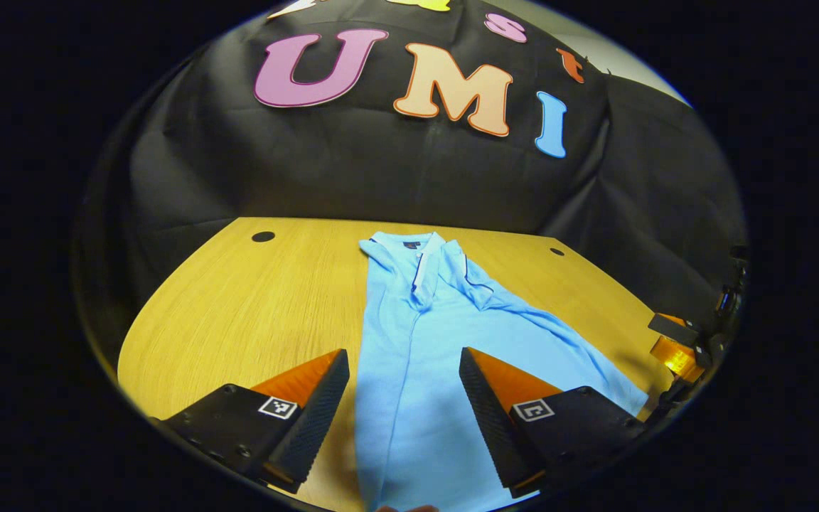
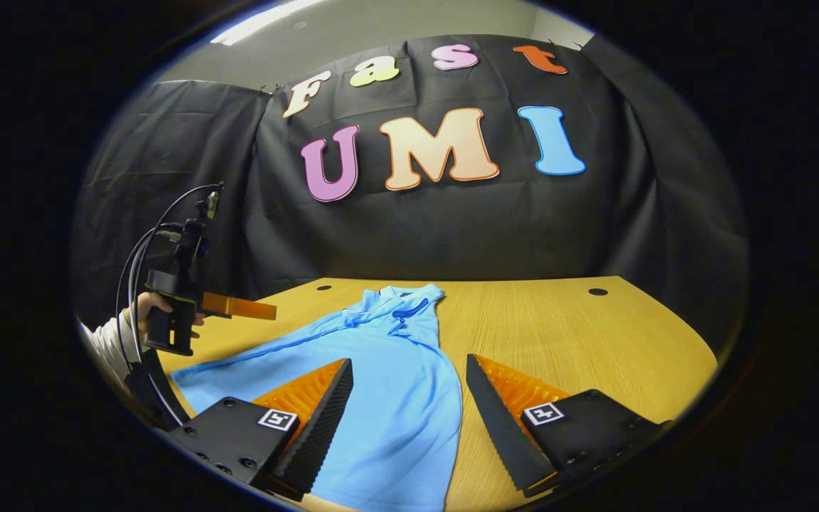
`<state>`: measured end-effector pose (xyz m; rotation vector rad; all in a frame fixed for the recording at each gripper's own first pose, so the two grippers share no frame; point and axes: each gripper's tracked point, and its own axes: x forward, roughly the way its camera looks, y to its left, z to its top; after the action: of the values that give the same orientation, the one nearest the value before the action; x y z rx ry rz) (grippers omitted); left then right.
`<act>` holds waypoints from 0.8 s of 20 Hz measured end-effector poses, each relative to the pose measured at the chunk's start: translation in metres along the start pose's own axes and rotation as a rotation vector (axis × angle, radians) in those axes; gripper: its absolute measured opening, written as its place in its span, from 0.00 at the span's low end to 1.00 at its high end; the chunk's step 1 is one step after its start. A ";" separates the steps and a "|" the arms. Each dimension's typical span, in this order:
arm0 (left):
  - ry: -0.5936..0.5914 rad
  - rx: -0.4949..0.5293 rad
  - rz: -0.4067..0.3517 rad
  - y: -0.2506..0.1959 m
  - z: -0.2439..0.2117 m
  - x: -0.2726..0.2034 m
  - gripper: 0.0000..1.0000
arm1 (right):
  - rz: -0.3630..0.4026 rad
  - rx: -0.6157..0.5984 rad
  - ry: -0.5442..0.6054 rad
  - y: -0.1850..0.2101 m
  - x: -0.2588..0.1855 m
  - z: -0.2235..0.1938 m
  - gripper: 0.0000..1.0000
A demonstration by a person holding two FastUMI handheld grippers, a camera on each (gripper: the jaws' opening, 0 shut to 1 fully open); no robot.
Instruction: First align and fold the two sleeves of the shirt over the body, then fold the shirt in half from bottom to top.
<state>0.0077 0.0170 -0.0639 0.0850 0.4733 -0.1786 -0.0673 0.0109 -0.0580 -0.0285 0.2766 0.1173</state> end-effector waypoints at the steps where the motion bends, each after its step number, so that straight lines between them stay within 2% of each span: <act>1: 0.001 0.002 0.006 0.001 -0.008 -0.013 0.93 | -0.001 0.001 0.010 0.001 -0.006 -0.003 0.99; 8: 0.021 -0.025 0.032 -0.004 -0.065 -0.084 0.93 | -0.062 -0.040 0.132 -0.005 -0.044 -0.047 0.99; 11: 0.055 -0.012 0.037 -0.010 -0.098 -0.097 0.93 | -0.108 -0.029 0.201 -0.013 -0.057 -0.073 1.00; 16: 0.080 -0.007 0.028 -0.021 -0.124 -0.109 0.93 | -0.112 -0.020 0.266 -0.010 -0.069 -0.100 0.99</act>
<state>-0.1468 0.0284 -0.1251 0.0924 0.5525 -0.1461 -0.1591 -0.0111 -0.1351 -0.0798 0.5390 0.0045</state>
